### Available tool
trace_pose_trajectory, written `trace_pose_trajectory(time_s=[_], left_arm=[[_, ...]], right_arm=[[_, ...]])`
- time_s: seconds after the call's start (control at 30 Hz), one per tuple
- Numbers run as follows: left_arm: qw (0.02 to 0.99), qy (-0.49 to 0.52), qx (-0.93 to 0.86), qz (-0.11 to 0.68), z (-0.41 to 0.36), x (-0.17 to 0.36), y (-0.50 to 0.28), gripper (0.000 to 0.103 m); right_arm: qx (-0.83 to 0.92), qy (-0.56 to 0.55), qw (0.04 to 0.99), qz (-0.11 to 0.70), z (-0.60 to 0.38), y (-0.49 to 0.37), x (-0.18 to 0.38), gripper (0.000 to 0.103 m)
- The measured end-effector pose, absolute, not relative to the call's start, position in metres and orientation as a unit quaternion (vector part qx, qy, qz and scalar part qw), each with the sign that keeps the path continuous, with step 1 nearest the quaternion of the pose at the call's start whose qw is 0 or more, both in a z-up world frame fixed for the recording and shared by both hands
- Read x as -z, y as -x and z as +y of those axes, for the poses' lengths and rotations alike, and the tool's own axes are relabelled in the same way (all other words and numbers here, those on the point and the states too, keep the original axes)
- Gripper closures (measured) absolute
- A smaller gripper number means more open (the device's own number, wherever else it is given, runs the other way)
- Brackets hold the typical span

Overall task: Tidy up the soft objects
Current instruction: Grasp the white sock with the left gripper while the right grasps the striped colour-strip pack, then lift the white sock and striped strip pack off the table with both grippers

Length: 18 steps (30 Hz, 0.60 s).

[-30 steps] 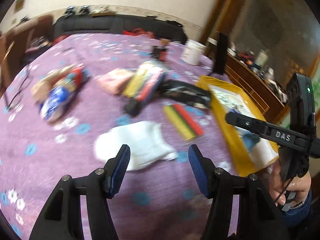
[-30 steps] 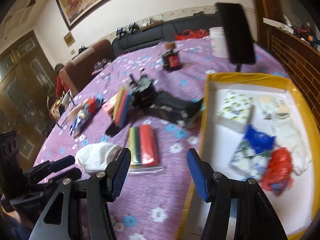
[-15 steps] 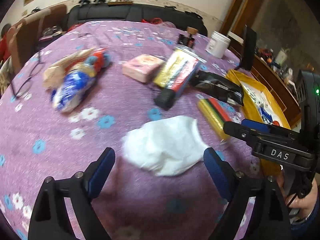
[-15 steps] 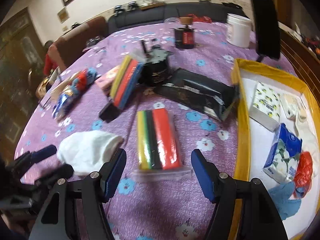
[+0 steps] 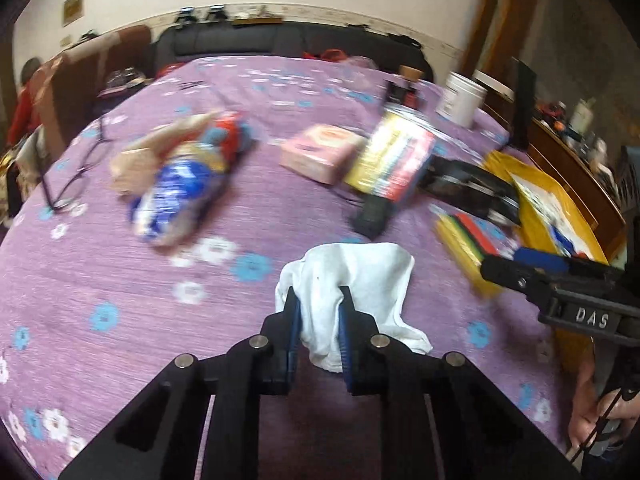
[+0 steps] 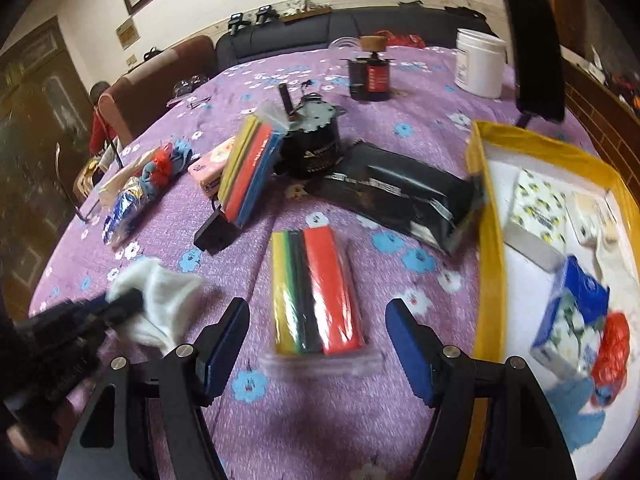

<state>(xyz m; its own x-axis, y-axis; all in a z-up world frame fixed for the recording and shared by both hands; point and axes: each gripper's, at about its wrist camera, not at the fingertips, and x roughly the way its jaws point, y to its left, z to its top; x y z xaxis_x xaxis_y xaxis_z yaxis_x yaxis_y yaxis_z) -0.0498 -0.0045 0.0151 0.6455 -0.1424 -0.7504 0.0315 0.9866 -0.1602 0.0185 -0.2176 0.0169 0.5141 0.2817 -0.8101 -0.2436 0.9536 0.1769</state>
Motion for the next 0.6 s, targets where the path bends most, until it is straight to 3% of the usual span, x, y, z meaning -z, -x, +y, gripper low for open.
trace_pose_trajectory(time_s=[0.07,0.13,0.2,0.6], left_arm=[[0.904,0.076,0.043,0.419,0.004,-0.013,0.048,0.087],[0.902,0.075,0.044,0.422,0.005,-0.011,0.047,0.087],[0.905,0.06,0.042,0.419,0.0,-0.011,0.046,0.087],[0.906,0.016,0.023,0.421,-0.015,-0.008,0.042,0.085]], right_arm=[[-0.159,-0.017,0.863,0.479,-0.21,-0.024,-0.011,0.03],[-0.155,0.003,0.865,0.477,-0.201,-0.026,-0.007,0.056],[-0.16,0.017,0.872,0.462,-0.195,-0.025,-0.008,0.06],[-0.223,-0.068,0.864,0.447,-0.209,-0.042,-0.001,0.06]])
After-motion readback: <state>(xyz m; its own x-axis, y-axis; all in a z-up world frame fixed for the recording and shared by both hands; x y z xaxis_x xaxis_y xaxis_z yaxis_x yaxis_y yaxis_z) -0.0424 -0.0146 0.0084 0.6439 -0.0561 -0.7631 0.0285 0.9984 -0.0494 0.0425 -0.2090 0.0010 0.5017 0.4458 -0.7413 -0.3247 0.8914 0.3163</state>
